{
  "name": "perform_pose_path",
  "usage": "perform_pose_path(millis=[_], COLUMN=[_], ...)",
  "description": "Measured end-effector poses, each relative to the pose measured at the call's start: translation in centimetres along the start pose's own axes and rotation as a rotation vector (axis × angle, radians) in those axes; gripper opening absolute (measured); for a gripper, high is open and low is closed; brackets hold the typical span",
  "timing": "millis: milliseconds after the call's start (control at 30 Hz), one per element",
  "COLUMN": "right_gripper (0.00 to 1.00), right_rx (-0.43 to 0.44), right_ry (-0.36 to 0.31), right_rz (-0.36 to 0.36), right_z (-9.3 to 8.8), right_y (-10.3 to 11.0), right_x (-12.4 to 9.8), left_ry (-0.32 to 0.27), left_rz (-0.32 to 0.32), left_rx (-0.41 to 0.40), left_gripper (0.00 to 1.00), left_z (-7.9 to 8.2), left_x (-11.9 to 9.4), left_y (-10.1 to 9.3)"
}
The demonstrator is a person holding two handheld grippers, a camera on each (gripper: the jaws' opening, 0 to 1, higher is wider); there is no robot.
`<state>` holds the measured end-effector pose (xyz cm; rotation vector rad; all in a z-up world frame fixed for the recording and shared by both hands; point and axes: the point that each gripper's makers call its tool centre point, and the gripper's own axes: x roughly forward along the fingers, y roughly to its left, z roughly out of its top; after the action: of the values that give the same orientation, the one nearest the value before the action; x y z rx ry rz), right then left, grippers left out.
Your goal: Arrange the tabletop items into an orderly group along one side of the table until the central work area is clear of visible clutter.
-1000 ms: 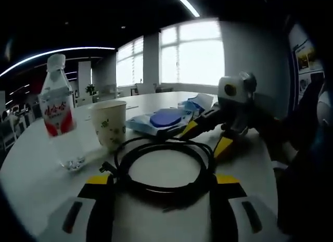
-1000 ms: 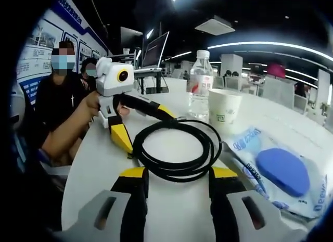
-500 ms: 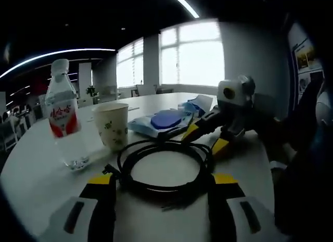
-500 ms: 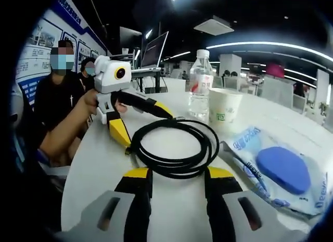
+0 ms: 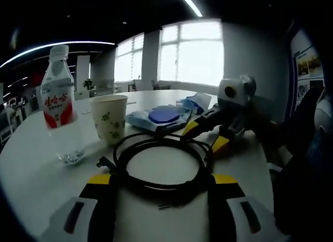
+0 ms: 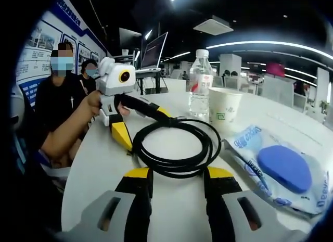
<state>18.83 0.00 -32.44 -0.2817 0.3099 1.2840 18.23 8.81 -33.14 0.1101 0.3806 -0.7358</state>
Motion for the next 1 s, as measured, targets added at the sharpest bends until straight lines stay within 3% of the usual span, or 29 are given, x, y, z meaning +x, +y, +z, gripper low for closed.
perform_pose_path(millis=[400,500,600,1000], right_gripper=[0.34,0.28,0.28,0.27], right_rx=[-0.017,-0.023,-0.031,-0.044], right_ry=[-0.003,-0.041,-0.018,-0.035], right_rz=[0.014,0.034,0.029,0.041], right_z=[0.0,0.9,0.3,0.5], right_y=[0.6,1.1,1.3,1.5], right_x=[0.3,0.2,0.5,0.4], left_ry=[-0.021,-0.041,-0.038,-0.045], left_rz=[-0.007,-0.006,-0.006,0.005], left_rx=[0.02,0.019,0.022,0.04], left_gripper=[0.68,0.67,0.67,0.67], left_z=[0.0,0.5,0.5,0.9], left_x=[-0.4,-0.7,-0.8,-1.4], left_y=[-0.6,-0.8,-0.8,-1.2])
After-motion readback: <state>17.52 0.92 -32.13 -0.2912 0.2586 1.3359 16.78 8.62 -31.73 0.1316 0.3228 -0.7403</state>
